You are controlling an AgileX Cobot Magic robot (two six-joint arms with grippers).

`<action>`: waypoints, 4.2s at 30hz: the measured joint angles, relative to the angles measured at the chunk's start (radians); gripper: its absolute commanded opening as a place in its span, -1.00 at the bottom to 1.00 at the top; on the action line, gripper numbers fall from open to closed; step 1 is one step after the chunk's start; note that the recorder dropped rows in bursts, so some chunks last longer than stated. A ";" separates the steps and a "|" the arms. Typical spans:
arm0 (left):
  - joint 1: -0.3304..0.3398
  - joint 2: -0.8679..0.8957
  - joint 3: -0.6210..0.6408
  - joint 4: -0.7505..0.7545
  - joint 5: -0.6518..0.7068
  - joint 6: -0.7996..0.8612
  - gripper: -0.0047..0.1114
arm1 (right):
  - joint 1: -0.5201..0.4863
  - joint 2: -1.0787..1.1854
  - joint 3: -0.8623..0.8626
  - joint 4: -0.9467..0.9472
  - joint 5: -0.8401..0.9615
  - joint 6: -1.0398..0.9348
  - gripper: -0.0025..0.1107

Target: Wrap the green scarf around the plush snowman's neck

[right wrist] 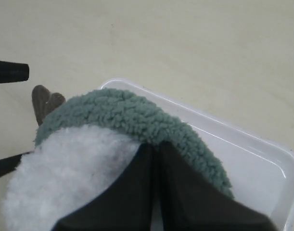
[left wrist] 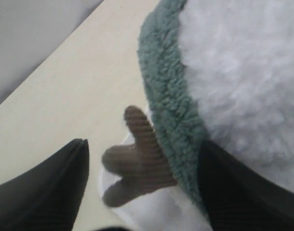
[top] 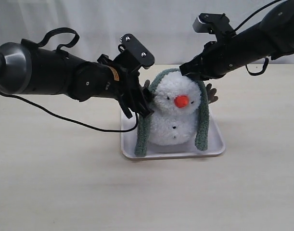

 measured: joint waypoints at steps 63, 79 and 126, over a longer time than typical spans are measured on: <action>-0.069 0.025 0.163 -0.048 -0.232 0.072 -0.71 | 0.000 -0.157 0.000 -0.046 0.251 0.013 -0.36; -0.069 -0.048 -0.002 -0.070 -0.075 0.081 -0.92 | 0.000 -0.157 0.000 -0.046 0.251 0.017 -0.36; -0.025 0.122 -0.300 -0.256 0.675 0.078 -0.85 | 0.000 -0.171 0.000 -0.171 0.286 0.109 -0.06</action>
